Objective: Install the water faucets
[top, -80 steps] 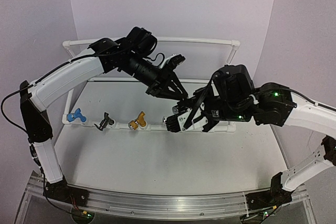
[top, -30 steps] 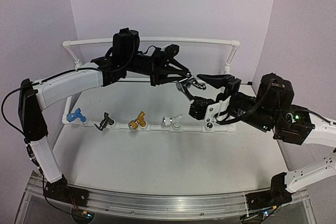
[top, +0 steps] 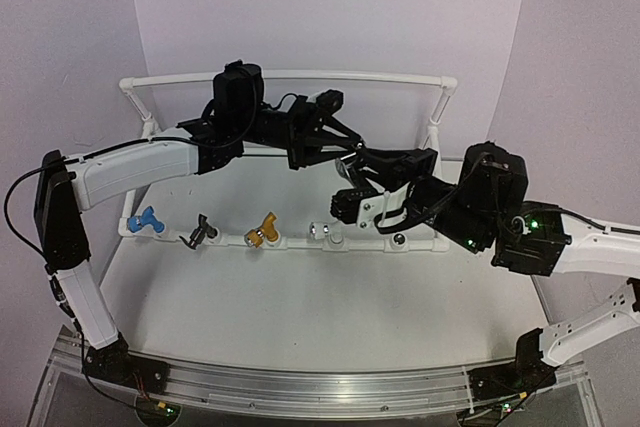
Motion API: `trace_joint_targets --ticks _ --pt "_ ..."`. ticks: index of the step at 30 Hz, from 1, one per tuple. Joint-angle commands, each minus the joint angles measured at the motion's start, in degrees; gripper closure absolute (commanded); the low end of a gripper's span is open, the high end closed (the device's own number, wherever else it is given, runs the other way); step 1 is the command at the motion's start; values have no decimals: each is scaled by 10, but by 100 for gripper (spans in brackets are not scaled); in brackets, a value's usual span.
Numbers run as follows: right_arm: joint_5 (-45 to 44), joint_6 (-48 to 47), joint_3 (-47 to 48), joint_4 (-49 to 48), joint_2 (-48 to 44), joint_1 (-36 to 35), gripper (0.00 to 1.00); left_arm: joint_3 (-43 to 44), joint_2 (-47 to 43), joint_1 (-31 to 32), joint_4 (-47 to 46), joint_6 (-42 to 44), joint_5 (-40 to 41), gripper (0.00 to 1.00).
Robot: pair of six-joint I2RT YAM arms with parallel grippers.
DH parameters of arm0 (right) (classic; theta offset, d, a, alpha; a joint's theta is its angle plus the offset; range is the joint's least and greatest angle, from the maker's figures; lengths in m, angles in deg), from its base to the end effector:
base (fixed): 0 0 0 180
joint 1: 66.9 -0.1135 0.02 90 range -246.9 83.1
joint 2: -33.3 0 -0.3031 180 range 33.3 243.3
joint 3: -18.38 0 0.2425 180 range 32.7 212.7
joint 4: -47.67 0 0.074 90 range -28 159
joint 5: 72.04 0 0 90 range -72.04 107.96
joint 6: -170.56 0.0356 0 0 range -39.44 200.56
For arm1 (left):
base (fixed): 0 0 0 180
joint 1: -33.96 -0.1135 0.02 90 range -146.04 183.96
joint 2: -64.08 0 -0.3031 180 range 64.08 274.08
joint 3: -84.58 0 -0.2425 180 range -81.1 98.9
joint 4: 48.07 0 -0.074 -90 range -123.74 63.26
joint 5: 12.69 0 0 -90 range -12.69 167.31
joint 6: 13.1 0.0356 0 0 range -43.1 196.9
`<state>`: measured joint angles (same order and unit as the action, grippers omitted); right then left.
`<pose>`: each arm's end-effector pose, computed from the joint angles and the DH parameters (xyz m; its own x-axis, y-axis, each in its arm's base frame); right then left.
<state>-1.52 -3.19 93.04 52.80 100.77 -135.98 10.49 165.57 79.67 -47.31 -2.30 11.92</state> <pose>0.1011 0.2311 0.4277 0.7585 -0.6404 -0.1207 -0.0702 0.1039 -0.9921 0.2637 -0.3167 0.4349 -0.9068 0.3438 -0.2440 0.2184 -0.1121 -0.9694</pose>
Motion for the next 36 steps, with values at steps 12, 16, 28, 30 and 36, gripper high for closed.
trace_joint_targets --ticks 12,16,28,30,36 --pt "-47 17 22 -40 0 2 75 -9 -30 3 -62 -20 -12 100" --pt "-58 17 20 -41 -2 2 61 -7 -26 3 -70 -27 -16 100" --pt "-55 16 19 -45 -6 3 68 -3 -15 3 -79 -39 -15 100" --pt "-49 12 21 -46 -6 3 67 -3 -14 3 -81 -41 -13 100" --pt "-46 6 25 -49 0 3 69 -5 -14 3 -81 -42 -5 100"
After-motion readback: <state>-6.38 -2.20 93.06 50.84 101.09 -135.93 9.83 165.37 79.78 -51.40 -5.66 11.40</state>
